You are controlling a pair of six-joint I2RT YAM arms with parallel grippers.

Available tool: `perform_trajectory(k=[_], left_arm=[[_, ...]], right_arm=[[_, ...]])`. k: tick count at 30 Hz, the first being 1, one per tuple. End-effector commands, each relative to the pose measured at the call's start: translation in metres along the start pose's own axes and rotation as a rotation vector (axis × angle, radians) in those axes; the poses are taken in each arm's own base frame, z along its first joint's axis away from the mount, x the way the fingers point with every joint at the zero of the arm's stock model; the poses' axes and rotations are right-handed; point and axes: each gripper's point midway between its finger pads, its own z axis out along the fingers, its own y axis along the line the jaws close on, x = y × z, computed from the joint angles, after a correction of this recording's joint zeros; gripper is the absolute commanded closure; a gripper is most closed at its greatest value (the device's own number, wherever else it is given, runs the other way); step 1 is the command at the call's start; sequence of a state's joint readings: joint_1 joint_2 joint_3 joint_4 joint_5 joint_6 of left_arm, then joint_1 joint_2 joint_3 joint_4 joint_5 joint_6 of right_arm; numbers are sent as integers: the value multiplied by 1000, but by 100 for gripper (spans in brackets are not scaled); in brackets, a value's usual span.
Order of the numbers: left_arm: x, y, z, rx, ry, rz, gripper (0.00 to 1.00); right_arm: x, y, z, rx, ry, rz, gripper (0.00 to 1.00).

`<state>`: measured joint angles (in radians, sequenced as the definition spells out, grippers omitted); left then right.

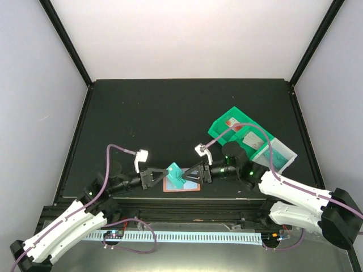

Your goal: Take the credit cards out of the card holder

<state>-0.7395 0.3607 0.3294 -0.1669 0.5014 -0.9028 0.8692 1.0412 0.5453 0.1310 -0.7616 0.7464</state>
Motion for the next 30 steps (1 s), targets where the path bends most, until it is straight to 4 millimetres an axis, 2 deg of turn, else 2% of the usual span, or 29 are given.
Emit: perform_trajectory(k=[1,6,11,14,22,26,30], left_arm=[[-25,10,-7,-53,-164,-53,98],[-42,14,-16,-51,-292,-110,99],[-55,23,-24,-57,-407,-207,98],[-61,26,-26,-62,-443,-234,99],[-68,30,-27,-64,-489,-291,98],[-69,32,-28,-69,-503,-298,98],[-68,34,-29,-71,-505,-305,98]], right_arm=[[-29,6,-5,-24,-176,61,48],[-43,-5,-7,-32,-293,171,39],[-49,-11,2,-84,-318,265,40],[-53,-13,10,-104,-324,309,46],[-55,-13,32,-146,-337,393,71],[-57,-14,33,-172,-360,426,82],[-57,-18,33,-158,-371,438,88]])
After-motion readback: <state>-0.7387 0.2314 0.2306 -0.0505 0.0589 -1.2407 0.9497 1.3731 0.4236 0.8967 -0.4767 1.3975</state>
